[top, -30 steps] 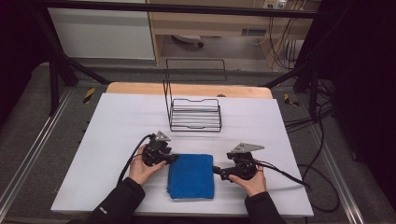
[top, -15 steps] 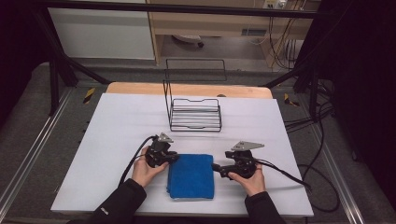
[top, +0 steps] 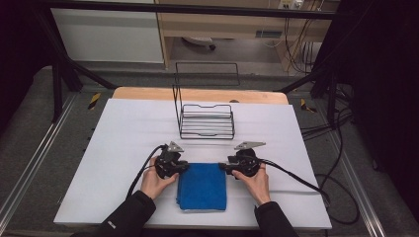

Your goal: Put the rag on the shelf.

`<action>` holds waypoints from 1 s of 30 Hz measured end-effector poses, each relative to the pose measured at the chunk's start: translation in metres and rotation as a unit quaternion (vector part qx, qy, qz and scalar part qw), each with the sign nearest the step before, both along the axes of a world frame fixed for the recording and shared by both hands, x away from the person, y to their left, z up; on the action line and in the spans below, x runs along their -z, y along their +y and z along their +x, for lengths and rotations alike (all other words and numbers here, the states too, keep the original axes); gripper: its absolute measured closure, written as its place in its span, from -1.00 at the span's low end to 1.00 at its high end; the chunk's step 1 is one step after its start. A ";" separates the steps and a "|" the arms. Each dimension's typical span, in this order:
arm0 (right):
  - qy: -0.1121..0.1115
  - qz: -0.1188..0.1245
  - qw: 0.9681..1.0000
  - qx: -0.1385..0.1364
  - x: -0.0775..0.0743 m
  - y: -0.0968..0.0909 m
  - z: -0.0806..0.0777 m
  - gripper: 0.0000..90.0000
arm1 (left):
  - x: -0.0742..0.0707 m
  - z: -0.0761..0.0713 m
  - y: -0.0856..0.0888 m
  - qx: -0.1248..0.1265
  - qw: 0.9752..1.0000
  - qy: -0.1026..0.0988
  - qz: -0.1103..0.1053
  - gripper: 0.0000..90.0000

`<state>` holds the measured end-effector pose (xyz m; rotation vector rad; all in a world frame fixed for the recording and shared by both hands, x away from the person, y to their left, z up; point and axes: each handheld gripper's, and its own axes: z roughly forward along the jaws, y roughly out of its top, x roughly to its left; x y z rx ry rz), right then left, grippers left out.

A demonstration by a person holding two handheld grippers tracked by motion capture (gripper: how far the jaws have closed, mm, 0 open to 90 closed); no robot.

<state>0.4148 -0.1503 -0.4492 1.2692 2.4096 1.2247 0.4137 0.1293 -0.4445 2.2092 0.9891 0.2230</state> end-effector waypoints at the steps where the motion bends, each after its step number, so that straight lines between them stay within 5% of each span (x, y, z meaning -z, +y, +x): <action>1: 0.006 -0.003 1.000 0.001 0.001 0.001 -0.001 0.10 | 0.000 0.000 0.000 0.000 1.000 0.000 -0.002 0.78; 10: 0.014 -0.006 1.000 0.000 0.004 0.003 -0.006 0.43 | 0.000 -0.001 0.000 0.005 1.000 -0.006 0.002 0.78; 18: 0.047 0.010 0.999 -0.006 0.004 0.004 -0.005 0.86 | 0.001 0.000 0.001 0.006 1.000 -0.004 -0.004 0.79; 25: 0.049 0.021 0.999 -0.004 0.000 0.002 -0.004 0.92 | 0.001 0.004 0.007 -0.001 0.999 0.021 -0.029 0.83; 30: 0.041 0.033 0.999 -0.006 -0.006 -0.001 -0.006 0.92 | -0.004 0.001 0.009 -0.001 0.999 0.008 -0.033 0.84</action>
